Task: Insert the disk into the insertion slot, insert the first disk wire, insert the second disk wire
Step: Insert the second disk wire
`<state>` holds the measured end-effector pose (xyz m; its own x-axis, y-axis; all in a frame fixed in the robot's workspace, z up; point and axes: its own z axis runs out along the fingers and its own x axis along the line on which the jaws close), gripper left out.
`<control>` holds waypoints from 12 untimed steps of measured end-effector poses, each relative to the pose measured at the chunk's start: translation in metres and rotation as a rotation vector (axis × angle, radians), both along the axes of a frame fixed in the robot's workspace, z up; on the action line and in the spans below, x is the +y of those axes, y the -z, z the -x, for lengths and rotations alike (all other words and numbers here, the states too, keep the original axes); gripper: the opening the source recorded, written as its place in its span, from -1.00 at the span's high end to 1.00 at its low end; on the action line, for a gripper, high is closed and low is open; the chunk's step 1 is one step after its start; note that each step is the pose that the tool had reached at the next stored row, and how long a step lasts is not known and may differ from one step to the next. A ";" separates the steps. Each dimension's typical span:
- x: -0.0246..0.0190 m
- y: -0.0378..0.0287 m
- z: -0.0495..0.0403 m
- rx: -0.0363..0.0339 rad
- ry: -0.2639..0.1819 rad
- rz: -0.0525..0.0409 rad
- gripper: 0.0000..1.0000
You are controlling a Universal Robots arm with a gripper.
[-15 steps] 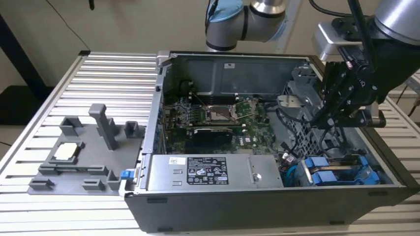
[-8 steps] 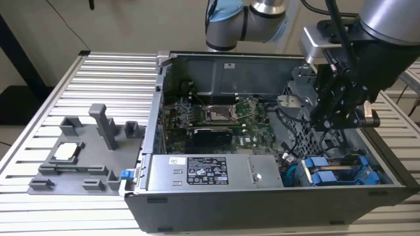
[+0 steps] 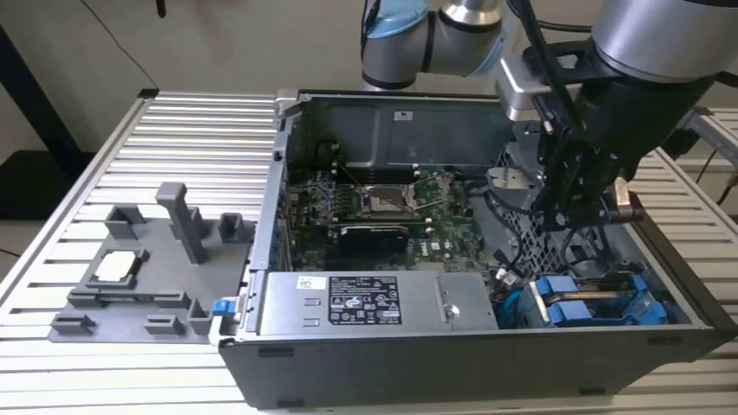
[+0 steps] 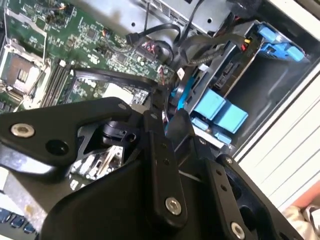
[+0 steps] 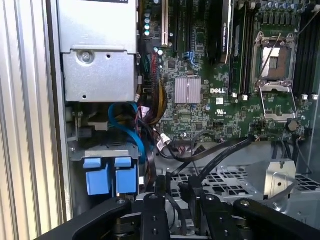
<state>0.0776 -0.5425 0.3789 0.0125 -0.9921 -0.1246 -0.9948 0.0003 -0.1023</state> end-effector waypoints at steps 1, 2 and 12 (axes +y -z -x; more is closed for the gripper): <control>0.0014 0.0009 0.0002 -0.0009 -0.006 0.0038 0.36; 0.0027 0.0018 0.0005 -0.0023 -0.013 0.0077 0.36; 0.0084 0.0043 0.0040 -0.0215 -0.064 0.0402 0.55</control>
<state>0.0736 -0.5341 0.3746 0.0783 -0.9934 -0.0837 -0.9902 -0.0677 -0.1223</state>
